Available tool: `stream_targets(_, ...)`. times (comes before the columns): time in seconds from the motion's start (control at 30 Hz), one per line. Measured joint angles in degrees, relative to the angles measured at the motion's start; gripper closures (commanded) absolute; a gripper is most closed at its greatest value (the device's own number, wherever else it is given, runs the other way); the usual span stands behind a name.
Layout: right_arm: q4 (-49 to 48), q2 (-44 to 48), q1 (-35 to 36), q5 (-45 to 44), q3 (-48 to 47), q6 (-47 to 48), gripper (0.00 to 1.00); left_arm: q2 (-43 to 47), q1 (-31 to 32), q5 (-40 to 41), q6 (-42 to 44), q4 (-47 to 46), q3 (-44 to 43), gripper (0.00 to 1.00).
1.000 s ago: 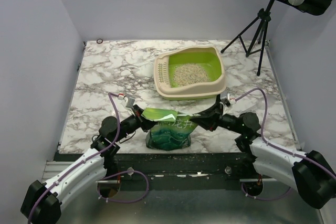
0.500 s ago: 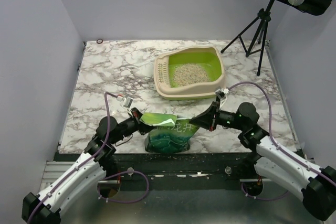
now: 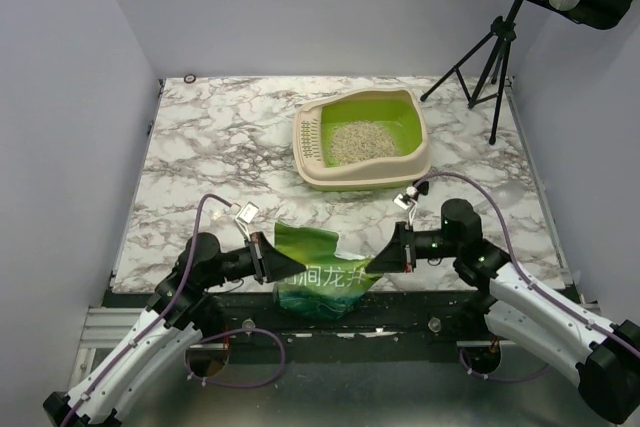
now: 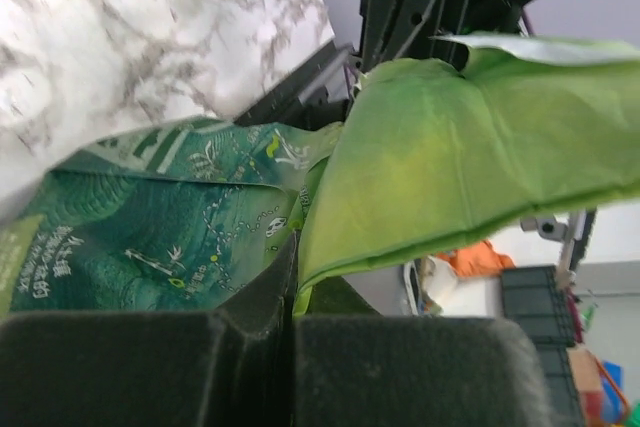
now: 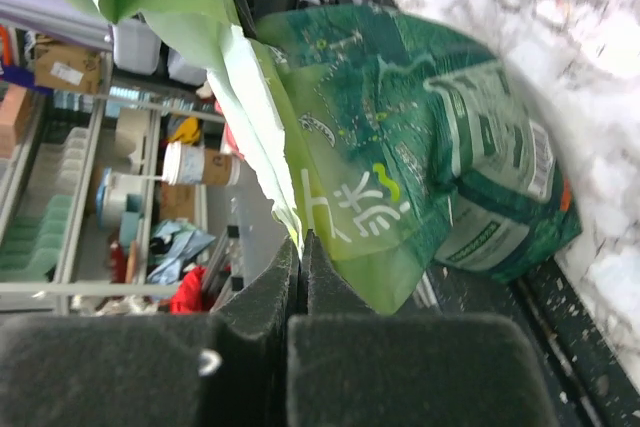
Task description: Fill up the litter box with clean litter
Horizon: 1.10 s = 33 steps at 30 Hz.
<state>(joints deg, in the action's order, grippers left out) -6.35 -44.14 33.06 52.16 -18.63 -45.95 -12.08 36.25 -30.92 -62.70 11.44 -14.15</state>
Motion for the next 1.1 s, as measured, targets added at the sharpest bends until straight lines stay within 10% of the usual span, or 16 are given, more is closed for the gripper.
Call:
stream_targets(0.5,-0.98,4.90,-0.02,7.93,6.64,-12.74,0.92,10.69,-0.31,-7.26,-11.26,7.85,4.76,1.00)
stream_targets(0.67,17.31,1.95,-0.57,4.76,-4.26,-0.63,0.56,11.67,-1.01,-6.56,-11.89,14.49,3.78,1.00)
stream_targets(1.1,33.86,-14.62,14.69,-7.61,-34.10,28.33,0.48,6.97,-1.36,-4.04,-10.75,22.97,-1.20,1.00)
